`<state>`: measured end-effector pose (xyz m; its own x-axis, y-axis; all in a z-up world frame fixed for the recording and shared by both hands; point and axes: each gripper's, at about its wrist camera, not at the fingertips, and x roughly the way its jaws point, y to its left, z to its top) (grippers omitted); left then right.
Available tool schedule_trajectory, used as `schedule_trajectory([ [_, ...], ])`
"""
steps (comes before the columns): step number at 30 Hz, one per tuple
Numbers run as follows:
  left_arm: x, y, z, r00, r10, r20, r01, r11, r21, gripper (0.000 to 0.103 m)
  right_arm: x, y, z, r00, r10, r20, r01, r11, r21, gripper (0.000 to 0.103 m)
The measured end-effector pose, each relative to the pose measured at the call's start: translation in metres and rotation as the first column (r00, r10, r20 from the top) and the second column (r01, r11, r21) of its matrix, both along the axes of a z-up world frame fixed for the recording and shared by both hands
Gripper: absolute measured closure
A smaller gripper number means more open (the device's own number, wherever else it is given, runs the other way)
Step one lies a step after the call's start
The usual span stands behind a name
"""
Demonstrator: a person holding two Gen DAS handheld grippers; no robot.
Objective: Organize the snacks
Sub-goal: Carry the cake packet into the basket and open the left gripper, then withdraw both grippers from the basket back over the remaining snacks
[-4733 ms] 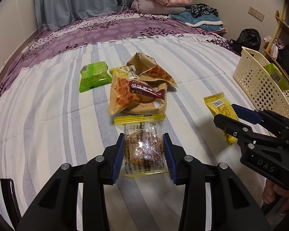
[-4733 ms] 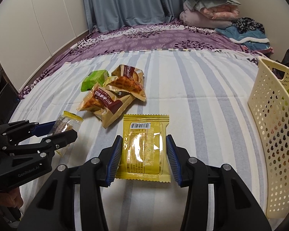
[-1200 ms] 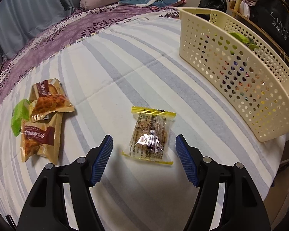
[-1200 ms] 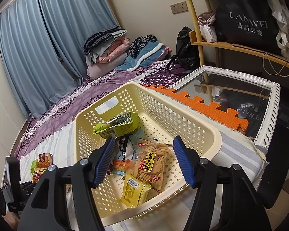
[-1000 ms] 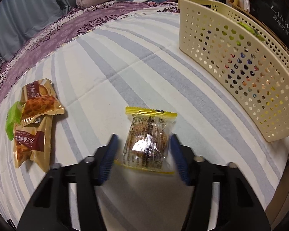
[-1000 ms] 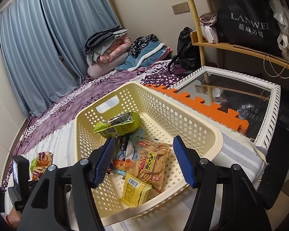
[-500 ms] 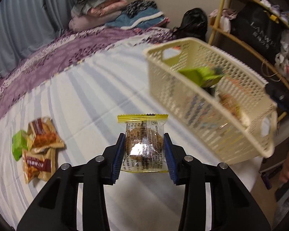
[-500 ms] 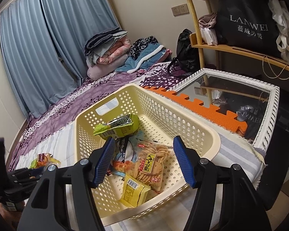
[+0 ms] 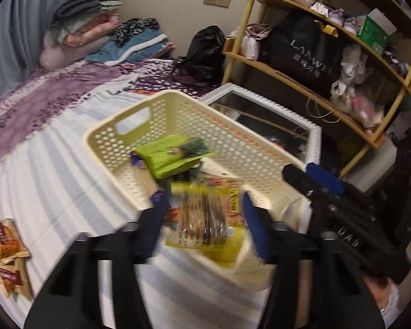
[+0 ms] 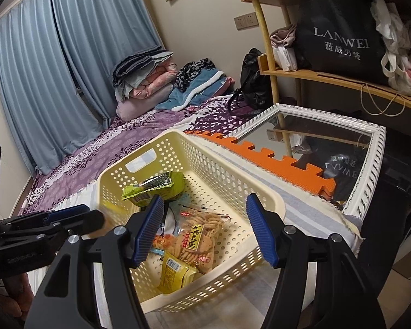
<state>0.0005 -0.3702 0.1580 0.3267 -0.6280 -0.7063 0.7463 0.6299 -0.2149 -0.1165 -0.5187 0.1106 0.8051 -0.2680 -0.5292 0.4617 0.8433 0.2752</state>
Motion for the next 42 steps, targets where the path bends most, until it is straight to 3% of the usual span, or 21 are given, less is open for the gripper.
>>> schedule_trajectory([
  [1,-0.002,0.0,0.0,1.0,0.009,0.008,-0.009,1.0,-0.013,0.011,-0.001,-0.001,0.0,1.0,-0.002,0.0,0.002,1.0,0.0,0.04],
  [26,0.033,0.071,-0.004,0.972,0.228,0.049,-0.231,0.971,0.067,0.005,0.024,0.039,0.015,0.995,0.093,0.017,-0.093,0.995,-0.022,0.039],
  [34,0.046,0.114,-0.005,0.947,0.317,0.045,-0.319,0.945,0.066,0.005,0.043,0.075,0.022,0.985,0.172,0.009,-0.172,0.984,-0.046,0.038],
  [37,0.052,0.131,-0.005,0.932,0.359,0.053,-0.362,0.929,0.072,0.004,0.049,0.09,0.025,0.979,0.203,0.01,-0.202,0.978,-0.054,0.032],
  [42,0.062,0.162,-0.006,0.902,0.426,0.075,-0.431,0.899,0.08,0.003,0.061,0.112,0.026,0.968,0.249,-0.006,-0.249,0.966,-0.064,0.032],
])
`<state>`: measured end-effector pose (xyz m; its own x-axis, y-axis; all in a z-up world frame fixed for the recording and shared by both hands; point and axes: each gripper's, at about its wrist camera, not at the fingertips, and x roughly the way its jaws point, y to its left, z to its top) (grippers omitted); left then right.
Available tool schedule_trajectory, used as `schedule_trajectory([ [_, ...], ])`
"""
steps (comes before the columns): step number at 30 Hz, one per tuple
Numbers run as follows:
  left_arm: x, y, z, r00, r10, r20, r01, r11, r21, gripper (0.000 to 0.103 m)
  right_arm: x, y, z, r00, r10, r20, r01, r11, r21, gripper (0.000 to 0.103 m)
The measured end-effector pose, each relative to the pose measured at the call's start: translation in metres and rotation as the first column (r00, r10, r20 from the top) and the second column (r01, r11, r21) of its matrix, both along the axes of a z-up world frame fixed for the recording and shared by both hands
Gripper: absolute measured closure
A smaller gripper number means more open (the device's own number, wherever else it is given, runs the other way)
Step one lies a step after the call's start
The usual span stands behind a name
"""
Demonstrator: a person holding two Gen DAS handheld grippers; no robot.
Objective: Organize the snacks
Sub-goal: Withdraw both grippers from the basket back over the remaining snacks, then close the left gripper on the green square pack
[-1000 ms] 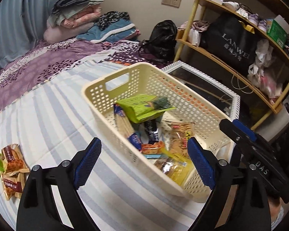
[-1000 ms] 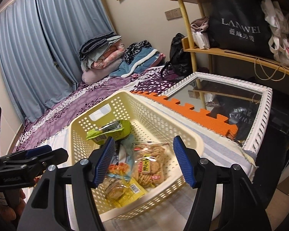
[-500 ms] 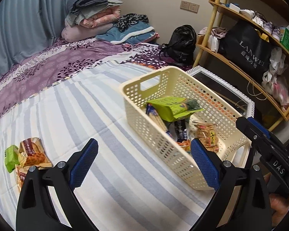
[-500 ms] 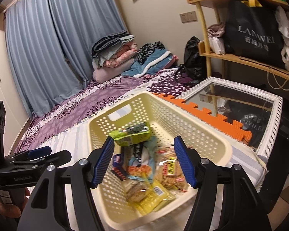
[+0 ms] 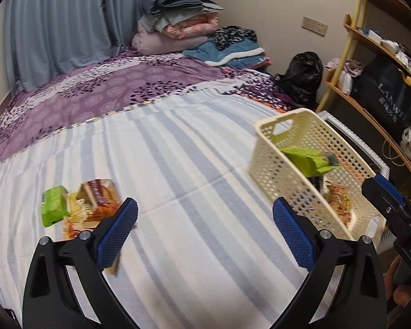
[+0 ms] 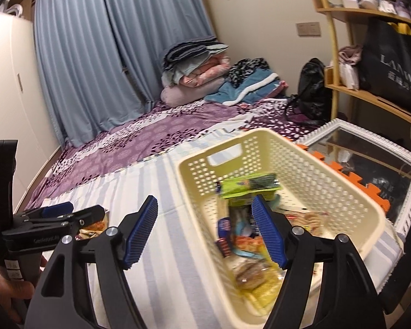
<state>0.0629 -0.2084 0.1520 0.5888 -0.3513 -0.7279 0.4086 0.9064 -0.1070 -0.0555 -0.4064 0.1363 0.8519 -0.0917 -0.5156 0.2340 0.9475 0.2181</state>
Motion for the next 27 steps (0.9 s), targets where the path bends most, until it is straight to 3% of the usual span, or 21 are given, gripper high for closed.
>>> schedule_trajectory([
  [16,0.027,0.099,-0.017,0.983,0.181,-0.026,-0.181,0.983,-0.006,0.003,0.054,0.088,-0.027,0.974,0.205,-0.099,-0.205,0.979,0.009,0.032],
  [27,0.065,0.172,-0.052,0.939,0.334,-0.08,-0.333,0.943,0.028,0.003,0.086,0.127,-0.052,0.942,0.286,-0.173,-0.287,0.958,0.016,0.032],
])
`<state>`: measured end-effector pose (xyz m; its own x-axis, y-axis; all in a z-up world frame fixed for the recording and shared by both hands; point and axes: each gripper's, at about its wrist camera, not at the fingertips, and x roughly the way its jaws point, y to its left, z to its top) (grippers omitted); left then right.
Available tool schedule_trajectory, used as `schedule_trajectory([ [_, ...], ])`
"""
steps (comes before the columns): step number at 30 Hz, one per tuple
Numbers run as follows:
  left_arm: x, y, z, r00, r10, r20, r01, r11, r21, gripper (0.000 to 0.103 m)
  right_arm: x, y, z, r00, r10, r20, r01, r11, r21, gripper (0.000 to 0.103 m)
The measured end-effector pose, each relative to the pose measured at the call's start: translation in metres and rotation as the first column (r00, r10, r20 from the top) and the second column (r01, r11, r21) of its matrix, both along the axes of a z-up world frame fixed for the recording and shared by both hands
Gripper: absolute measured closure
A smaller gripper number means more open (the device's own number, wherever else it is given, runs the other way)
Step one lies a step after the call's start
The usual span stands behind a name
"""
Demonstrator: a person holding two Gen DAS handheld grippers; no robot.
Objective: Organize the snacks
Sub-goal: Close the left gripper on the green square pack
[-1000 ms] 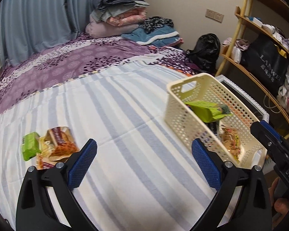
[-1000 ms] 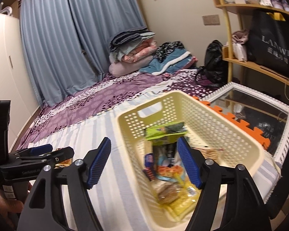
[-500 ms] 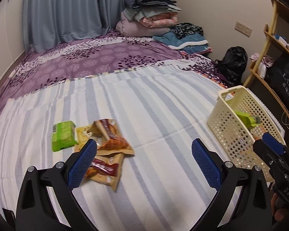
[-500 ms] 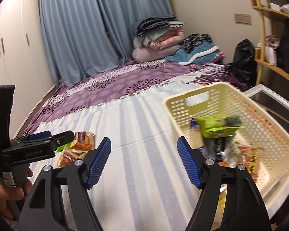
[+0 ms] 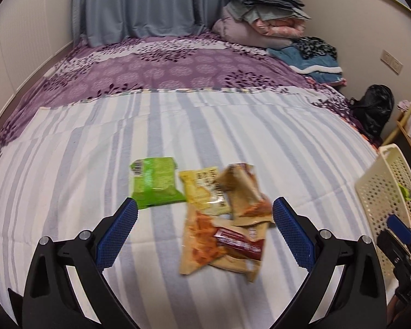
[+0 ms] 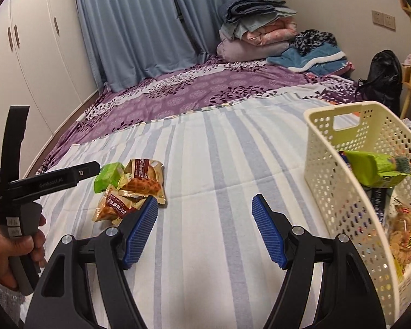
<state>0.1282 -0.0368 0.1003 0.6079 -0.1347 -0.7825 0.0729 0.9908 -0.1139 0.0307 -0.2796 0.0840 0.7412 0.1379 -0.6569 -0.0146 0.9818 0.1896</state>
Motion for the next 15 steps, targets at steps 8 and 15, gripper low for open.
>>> schedule_trajectory([
  [8,0.038,0.032,-0.029,0.996,0.063,-0.057,-0.063,0.998,0.009,0.003,0.016,0.01,-0.016,0.999,0.017,-0.04,-0.017,1.0,0.001,0.032],
  [15,0.068,0.046,-0.058,0.991,0.096,-0.091,-0.092,0.995,0.041,0.003,0.028,0.01,-0.026,0.997,0.025,-0.067,-0.025,1.0,0.0,0.032],
])
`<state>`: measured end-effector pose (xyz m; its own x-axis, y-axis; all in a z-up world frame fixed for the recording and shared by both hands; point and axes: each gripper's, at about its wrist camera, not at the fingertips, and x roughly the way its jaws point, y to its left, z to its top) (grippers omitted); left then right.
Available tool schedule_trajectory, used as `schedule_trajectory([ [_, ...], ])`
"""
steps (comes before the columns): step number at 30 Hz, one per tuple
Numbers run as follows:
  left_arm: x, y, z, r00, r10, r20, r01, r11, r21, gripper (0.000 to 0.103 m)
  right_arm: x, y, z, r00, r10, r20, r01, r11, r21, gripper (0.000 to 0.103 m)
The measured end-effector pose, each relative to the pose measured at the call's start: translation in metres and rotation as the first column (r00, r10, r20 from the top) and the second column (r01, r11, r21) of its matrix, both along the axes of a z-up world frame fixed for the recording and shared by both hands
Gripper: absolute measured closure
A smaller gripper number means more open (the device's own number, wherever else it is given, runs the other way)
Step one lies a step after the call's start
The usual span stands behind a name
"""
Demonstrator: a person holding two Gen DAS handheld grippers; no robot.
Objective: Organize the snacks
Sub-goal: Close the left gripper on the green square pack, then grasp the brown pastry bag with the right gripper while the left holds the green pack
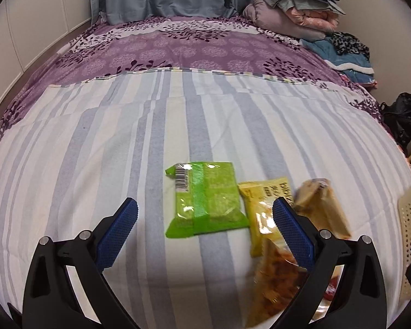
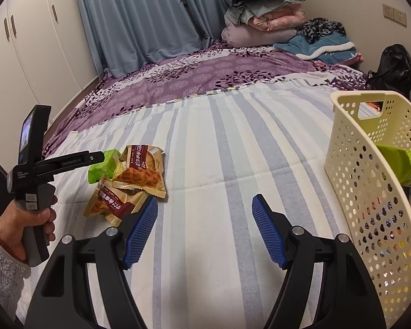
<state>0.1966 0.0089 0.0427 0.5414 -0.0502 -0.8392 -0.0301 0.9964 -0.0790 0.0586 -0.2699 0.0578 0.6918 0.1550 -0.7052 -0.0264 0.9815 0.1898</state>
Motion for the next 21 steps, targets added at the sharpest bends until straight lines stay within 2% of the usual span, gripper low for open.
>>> schedule_trajectory([
  [6,0.019,0.002,-0.021,0.999,0.001,-0.032,-0.001,1.0,0.007,0.009,0.011,0.005,-0.008,1.0,0.01,-0.023,-0.01,1.0,-0.001,0.032],
  [9,0.025,0.003,-0.027,0.999,0.004,-0.044,-0.004,1.0,0.001,0.022,0.017,0.01,-0.012,0.999,0.02,-0.031,-0.02,1.0,-0.003,0.032],
  [11,0.027,0.005,-0.03,0.999,0.006,-0.045,-0.006,1.0,-0.012,0.023,0.021,0.014,-0.014,0.999,0.029,-0.035,-0.029,1.0,-0.005,0.032],
  [16,0.025,0.003,-0.028,0.999,-0.022,-0.027,0.022,1.0,-0.021,0.044,0.035,0.026,-0.018,0.997,0.065,-0.039,-0.065,0.998,-0.002,0.032],
  [21,0.021,0.007,-0.026,1.0,-0.017,-0.018,0.017,0.999,-0.029,0.045,0.049,0.041,-0.023,0.991,0.121,-0.053,-0.118,0.992,0.044,0.032],
])
